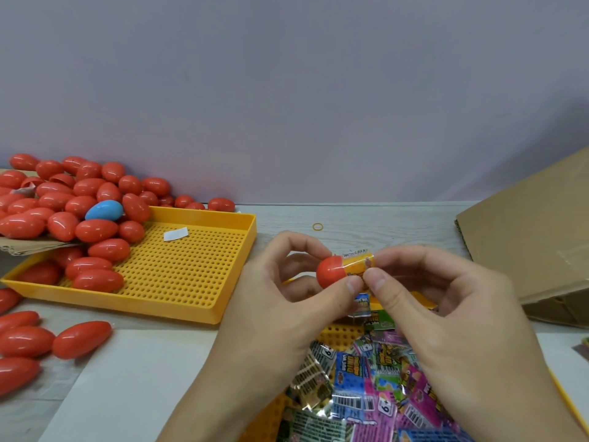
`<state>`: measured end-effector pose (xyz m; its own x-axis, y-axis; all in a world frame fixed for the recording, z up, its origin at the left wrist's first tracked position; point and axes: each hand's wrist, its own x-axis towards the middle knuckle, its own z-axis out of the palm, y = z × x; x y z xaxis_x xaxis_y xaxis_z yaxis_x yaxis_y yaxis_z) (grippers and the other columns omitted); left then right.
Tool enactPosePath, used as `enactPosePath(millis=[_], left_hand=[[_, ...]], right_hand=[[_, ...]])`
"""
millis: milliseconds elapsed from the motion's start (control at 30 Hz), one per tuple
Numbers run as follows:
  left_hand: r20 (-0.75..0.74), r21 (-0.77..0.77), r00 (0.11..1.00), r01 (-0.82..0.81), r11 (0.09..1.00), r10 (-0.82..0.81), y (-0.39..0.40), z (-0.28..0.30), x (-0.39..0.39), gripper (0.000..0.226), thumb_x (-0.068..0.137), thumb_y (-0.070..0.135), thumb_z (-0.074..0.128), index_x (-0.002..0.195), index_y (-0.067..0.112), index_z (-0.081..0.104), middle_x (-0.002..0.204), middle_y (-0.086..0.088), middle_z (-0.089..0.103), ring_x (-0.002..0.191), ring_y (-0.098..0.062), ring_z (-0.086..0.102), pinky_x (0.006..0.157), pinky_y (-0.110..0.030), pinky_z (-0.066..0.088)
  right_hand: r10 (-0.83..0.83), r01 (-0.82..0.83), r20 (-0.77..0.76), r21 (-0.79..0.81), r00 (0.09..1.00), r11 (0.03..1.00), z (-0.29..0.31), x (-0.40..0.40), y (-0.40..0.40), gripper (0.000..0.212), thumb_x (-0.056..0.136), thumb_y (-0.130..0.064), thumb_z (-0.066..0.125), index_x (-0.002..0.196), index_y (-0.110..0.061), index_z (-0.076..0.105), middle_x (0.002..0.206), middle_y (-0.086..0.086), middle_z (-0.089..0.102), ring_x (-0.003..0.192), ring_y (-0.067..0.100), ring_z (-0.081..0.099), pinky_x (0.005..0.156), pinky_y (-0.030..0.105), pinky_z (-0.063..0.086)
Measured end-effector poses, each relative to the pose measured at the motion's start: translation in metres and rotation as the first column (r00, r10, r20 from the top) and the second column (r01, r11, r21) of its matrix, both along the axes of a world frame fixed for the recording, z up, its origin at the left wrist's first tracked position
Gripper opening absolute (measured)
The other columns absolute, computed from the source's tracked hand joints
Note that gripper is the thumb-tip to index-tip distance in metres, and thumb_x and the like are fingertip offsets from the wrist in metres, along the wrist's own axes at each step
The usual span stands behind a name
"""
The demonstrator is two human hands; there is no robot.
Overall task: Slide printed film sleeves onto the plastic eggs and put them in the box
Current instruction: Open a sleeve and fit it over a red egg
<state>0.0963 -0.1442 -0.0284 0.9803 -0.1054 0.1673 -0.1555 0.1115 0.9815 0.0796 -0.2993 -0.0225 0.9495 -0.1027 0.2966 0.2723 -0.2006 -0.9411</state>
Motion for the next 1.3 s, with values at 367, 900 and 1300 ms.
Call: enactPosePath(millis=[367, 900, 1300], left_hand=[[0.110, 0.163, 0.993, 0.017, 0.986, -0.036, -0.001, 0.002, -0.002, 0.028, 0.066, 0.018, 0.084, 0.079, 0.024, 0.060, 0.089, -0.004, 0.071, 0.079, -0.027, 0.070, 0.061, -0.032, 0.059], [0.096, 0.217, 0.995, 0.017, 0.976, -0.038, -0.001, 0.001, -0.004, 0.024, 0.072, 0.030, 0.079, 0.092, 0.032, 0.065, 0.096, 0.003, 0.072, 0.083, -0.018, 0.071, 0.075, -0.039, 0.062], [0.098, 0.196, 0.995, -0.002, 0.981, -0.018, -0.001, 0.001, -0.002, 0.028, 0.070, 0.027, 0.085, 0.093, 0.021, 0.071, 0.089, 0.003, 0.073, 0.077, -0.012, 0.070, 0.068, -0.023, 0.057]], right_hand=[[-0.079, 0.076, -0.060, -0.042, 0.995, 0.996, 0.005, -0.004, 0.001, 0.026, 0.063, -0.062, 0.060, 0.083, -0.050, 0.073, 0.076, -0.005, 0.074, 0.073, 0.013, 0.069, 0.067, 0.033, 0.056], [-0.074, 0.081, -0.146, 0.048, 0.986, 0.996, 0.008, -0.003, 0.000, 0.019, 0.059, -0.055, 0.066, 0.075, -0.049, 0.074, 0.069, -0.011, 0.073, 0.059, -0.001, 0.064, 0.047, 0.012, 0.044], [-0.048, 0.065, -0.159, 0.103, 0.986, 0.993, 0.010, -0.003, 0.001, 0.025, 0.059, -0.053, 0.066, 0.080, -0.043, 0.076, 0.053, 0.001, 0.066, 0.044, 0.002, 0.055, 0.040, 0.010, 0.038]])
